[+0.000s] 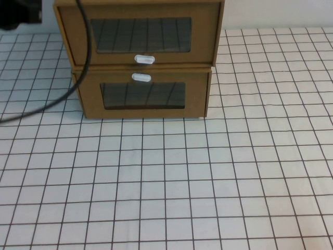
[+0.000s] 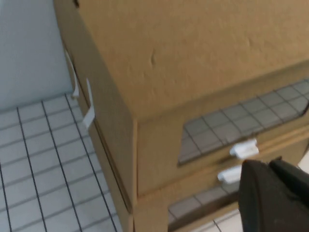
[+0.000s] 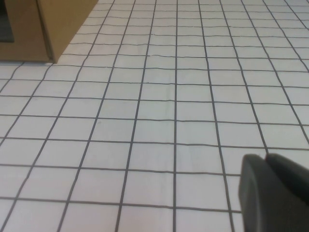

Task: Open the shoe box
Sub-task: 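Pull the top drawer of the cardboard box fully open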

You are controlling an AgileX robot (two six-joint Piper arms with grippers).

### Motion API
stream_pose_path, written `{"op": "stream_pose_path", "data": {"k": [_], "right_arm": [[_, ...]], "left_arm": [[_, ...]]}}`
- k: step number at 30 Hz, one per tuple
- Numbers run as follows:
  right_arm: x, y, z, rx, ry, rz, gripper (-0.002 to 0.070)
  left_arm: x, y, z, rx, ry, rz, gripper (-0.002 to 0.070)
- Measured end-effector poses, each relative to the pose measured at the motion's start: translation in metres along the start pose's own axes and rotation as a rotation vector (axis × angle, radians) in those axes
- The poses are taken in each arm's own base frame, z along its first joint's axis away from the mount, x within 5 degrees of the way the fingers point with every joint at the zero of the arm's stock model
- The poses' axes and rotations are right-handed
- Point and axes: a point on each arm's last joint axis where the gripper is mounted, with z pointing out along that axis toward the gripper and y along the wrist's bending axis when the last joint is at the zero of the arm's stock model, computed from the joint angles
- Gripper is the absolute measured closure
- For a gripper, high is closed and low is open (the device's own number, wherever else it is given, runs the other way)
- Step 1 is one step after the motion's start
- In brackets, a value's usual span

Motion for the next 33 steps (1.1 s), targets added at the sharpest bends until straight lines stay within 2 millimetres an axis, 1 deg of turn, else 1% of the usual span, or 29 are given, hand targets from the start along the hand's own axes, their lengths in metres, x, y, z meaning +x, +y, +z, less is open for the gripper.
{"op": "stream_pose_path", "data": {"k": [1, 2, 5, 7, 8, 13, 16, 19, 22, 25, 27, 29, 33], "right_arm": [[0.0, 0.0, 0.0, 0.0, 0.0, 0.0, 0.0689], [0.0, 0.0, 0.0, 0.0, 0.0, 0.0, 0.0689], [0.0, 0.0, 0.0, 0.0, 0.0, 0.0, 0.0689], [0.0, 0.0, 0.0, 0.0, 0.0, 0.0, 0.0689], [0.0, 0.0, 0.0, 0.0, 0.0, 0.0, 0.0689], [0.0, 0.0, 0.0, 0.0, 0.0, 0.0, 0.0689], [0.0, 0.0, 0.0, 0.0, 0.0, 0.0, 0.0689], [0.0, 0.0, 0.0, 0.0, 0.0, 0.0, 0.0689], [0.0, 0.0, 0.0, 0.0, 0.0, 0.0, 0.0689], [-0.001, 0.0, 0.0, 0.001, -0.006, 0.0, 0.0689], [-0.004, 0.0, 0.0, 0.003, -0.045, 0.014, 0.0689], [-0.01, 0.001, -0.001, -0.012, -0.107, 0.103, 0.0689], [-0.021, 0.002, -0.002, -0.07, -0.226, 0.437, 0.0689]], "left_arm": [[-0.015, 0.004, 0.007, 0.005, -0.016, 0.015, 0.0677], [-0.026, 0.008, 0.016, 0.016, -0.019, 0.023, 0.0677], [-0.051, 0.018, 0.041, 0.052, -0.019, 0.034, 0.0677], [-0.063, 0.023, 0.058, 0.077, -0.012, 0.041, 0.0677], [-0.066, 0.027, 0.071, 0.092, 0.001, 0.04, 0.0677], [-0.078, 0.034, 0.111, 0.142, 0.01, 0.043, 0.0677], [-0.077, 0.032, 0.135, 0.169, 0.026, 0.047, 0.0677], [-0.069, 0.03, 0.155, 0.199, 0.065, 0.041, 0.0677], [-0.061, 0.029, 0.167, 0.214, 0.096, 0.036, 0.0677], [-0.061, 0.029, 0.169, 0.221, 0.097, 0.03, 0.0677], [-0.06, 0.029, 0.17, 0.222, 0.099, 0.03, 0.0677], [-0.061, 0.029, 0.17, 0.221, 0.098, 0.03, 0.0677], [-0.06, 0.029, 0.17, 0.222, 0.1, 0.03, 0.0677]]}}
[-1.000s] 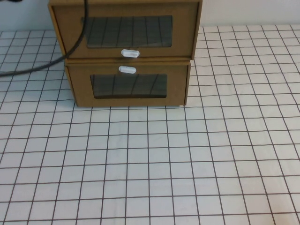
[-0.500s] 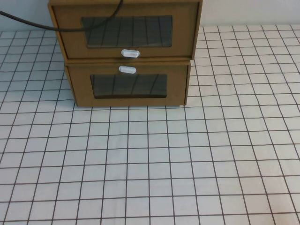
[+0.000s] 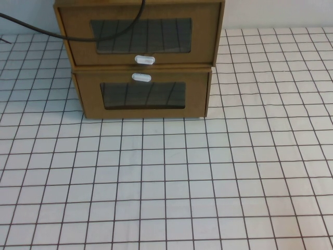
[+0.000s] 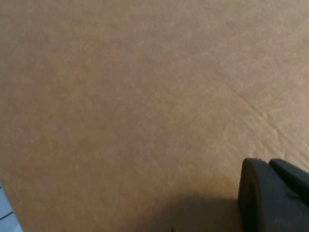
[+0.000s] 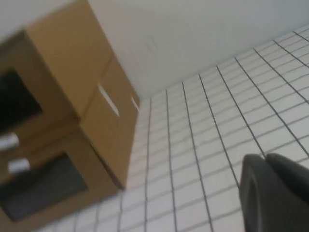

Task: Open the shoe box
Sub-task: 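Pull the top drawer of the cardboard box fully open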

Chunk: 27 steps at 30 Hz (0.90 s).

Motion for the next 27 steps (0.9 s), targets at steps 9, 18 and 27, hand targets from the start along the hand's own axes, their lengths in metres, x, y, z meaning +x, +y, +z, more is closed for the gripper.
{"op": "stream_pose_path", "data": {"k": [9, 18, 27], "right_arm": [[-0.007, 0.005, -0.001, -0.036, -0.025, 0.169, 0.0689], [-0.047, 0.049, 0.023, -0.078, 0.402, 0.015, 0.0689], [-0.08, 0.068, 0.118, -0.077, 0.785, -0.195, 0.0689]], "left_arm": [[0.0, 0.0, 0.0, 0.002, 0.001, -0.008, 0.0677], [0.0, 0.0, 0.0, 0.003, 0.001, -0.017, 0.0677], [0.0, 0.0, 0.0, 0.002, -0.001, -0.04, 0.0677]]}}
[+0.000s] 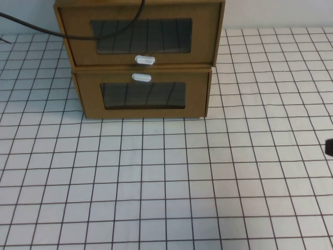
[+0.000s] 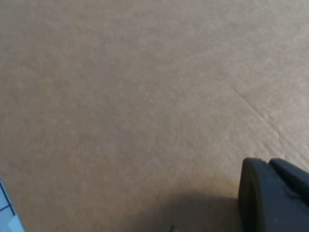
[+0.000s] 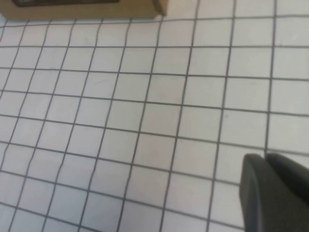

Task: Open the shoe box
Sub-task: 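Pull the top drawer of the cardboard box fully open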

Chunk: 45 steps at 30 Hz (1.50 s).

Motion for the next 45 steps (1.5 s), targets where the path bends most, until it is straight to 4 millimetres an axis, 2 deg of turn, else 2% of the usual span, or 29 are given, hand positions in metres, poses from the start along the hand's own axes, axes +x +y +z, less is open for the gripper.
{"op": "stream_pose_path", "data": {"k": [3, 6, 10, 14, 17, 20, 22, 26, 29, 39, 45], "right_arm": [[-0.033, 0.013, 0.021, -0.043, 0.046, -0.079, 0.0689], [-0.062, 0.038, 0.051, -0.078, 0.101, -0.187, 0.0689], [-0.088, 0.086, 0.089, -0.067, 0.159, -0.383, 0.0689], [-0.094, 0.142, 0.116, -0.039, 0.151, -0.611, 0.0689], [-0.09, 0.172, 0.131, -0.007, 0.109, -0.79, 0.0688], [-0.085, 0.19, 0.144, 0.027, 0.044, -0.959, 0.0661], [-0.084, 0.196, 0.151, 0.042, -0.001, -1.043, 0.0604], [-0.088, 0.2, 0.166, 0.07, -0.094, -1.18, 0.0446], [-0.088, 0.202, 0.175, 0.076, -0.132, -1.246, 0.0386], [-0.08, 0.21, 0.205, 0.034, -0.23, -1.402, 0.0366], [-0.083, 0.203, 0.226, 0.038, -0.229, -1.4, 0.0381]], "left_arm": [[0.0, 0.0, 0.0, 0.0, 0.0, 0.0, 0.0677], [0.0, 0.0, 0.0, 0.0, 0.0, -0.002, 0.0677], [0.0, 0.0, 0.0, 0.001, 0.002, -0.002, 0.0677], [0.0, 0.0, 0.0, 0.001, 0.002, -0.002, 0.0677], [0.0, 0.0, 0.0, 0.002, 0.003, -0.002, 0.0677], [0.0, 0.0, 0.0, 0.004, 0.005, -0.001, 0.0677], [0.001, -0.001, 0.0, 0.006, 0.009, -0.001, 0.0677], [0.001, -0.001, 0.0, 0.007, 0.01, -0.001, 0.0677], [0.001, -0.001, 0.0, 0.007, 0.011, -0.001, 0.0677], [0.001, -0.001, 0.0, 0.008, 0.012, -0.001, 0.0677], [0.001, -0.001, 0.0, 0.008, 0.012, -0.001, 0.0677]]}}
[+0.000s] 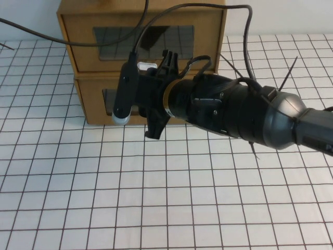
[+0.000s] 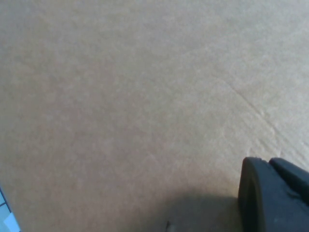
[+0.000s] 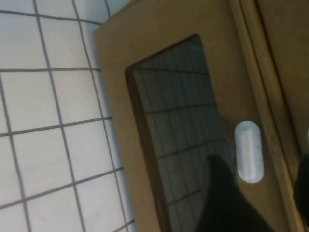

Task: Open the shoe box
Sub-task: 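Pull the top drawer of the cardboard box fully open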

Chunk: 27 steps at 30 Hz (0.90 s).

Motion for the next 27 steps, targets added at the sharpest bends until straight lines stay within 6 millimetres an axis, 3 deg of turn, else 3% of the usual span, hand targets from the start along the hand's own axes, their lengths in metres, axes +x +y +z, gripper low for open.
{"op": "stream_pose_path", "data": {"k": [11, 22, 27], "right_arm": [[-0.012, -0.031, -0.001, 0.085, -0.007, 0.023, 0.0386], [0.003, -0.012, 0.027, 0.051, 0.062, -0.05, 0.0389], [0.0, -0.014, 0.029, 0.061, 0.054, -0.049, 0.0389]], "left_arm": [[0.0, 0.0, 0.0, 0.0, 0.0, 0.0, 0.0677], [0.0, 0.0, 0.0, 0.0, 0.0, 0.0, 0.0677], [0.0, 0.0, 0.0, 0.0, 0.0, 0.002, 0.0677]]}}
